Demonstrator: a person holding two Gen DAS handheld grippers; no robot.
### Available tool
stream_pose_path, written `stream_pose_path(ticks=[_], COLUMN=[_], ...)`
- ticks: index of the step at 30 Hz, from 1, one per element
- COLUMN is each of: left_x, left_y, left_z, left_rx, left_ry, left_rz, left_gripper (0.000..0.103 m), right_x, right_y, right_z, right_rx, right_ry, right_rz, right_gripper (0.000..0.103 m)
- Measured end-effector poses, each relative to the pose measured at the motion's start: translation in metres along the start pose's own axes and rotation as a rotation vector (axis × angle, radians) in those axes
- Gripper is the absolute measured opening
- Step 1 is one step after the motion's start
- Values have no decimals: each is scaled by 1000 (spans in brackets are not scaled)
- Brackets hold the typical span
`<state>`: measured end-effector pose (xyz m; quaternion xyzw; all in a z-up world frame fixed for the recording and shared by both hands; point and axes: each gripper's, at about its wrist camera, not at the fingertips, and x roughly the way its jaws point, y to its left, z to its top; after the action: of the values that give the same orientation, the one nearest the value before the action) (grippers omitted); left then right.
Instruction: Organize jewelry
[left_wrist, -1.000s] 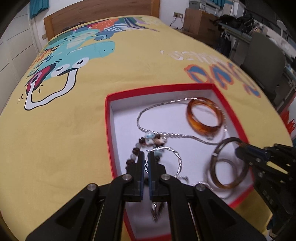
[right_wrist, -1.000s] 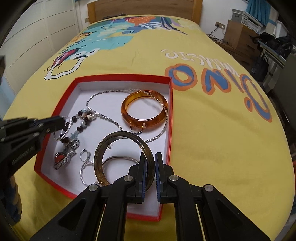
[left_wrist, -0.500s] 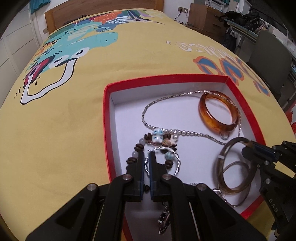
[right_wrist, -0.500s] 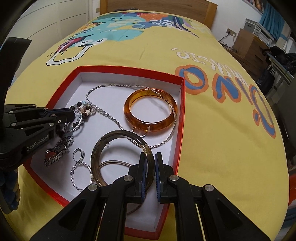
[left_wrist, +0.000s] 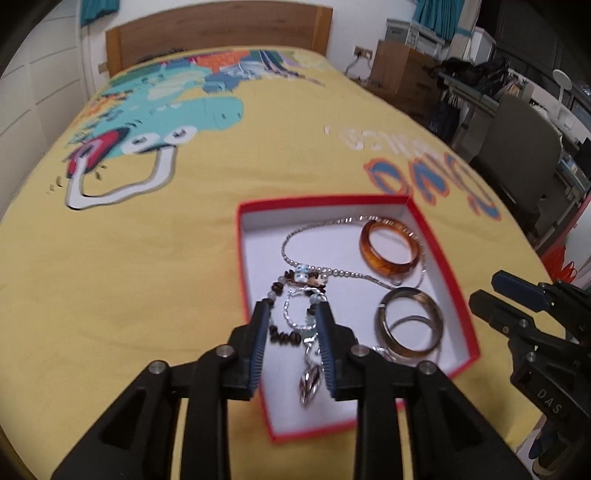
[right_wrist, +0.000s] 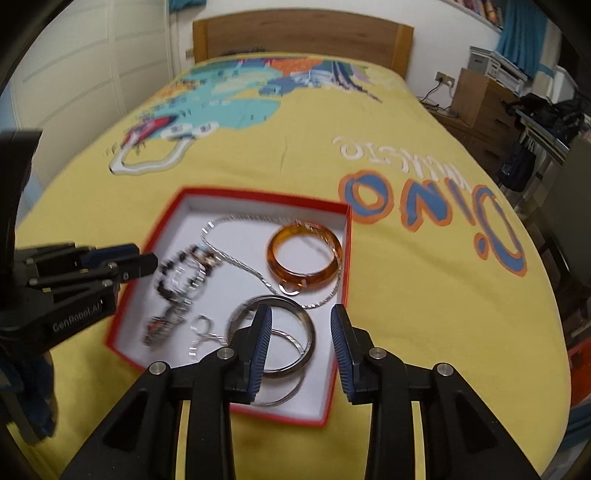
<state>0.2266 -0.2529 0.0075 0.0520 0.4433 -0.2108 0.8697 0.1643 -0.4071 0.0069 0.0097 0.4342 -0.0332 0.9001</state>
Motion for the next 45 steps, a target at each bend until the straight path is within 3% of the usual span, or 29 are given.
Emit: stream_pose_path(ticks=[3,12,26,35,45], left_x=[-35,-127,-199,-224,-223], left_y=[7,34,53,64,71], left_z=[-9,-60,-134,-153,-162], left_rx=[-23,-50,-64,-91,-98], left_ry=[-52,-153,-196,-220,-211], left_rz=[25,150,208,243,272], left_gripper=[38,45,47,47,47], right_x=[-27,-93,-137,-140,-138], right_y=[4,39,92,108,110], right_z=[-4,-39,-88,-107,-117], right_rx=[42,82,60,45,59], right_ry=[-44,-131,-168,-148,-140], right_rz=[22,98,87,96,102], right_gripper=[44,68,101,102,102])
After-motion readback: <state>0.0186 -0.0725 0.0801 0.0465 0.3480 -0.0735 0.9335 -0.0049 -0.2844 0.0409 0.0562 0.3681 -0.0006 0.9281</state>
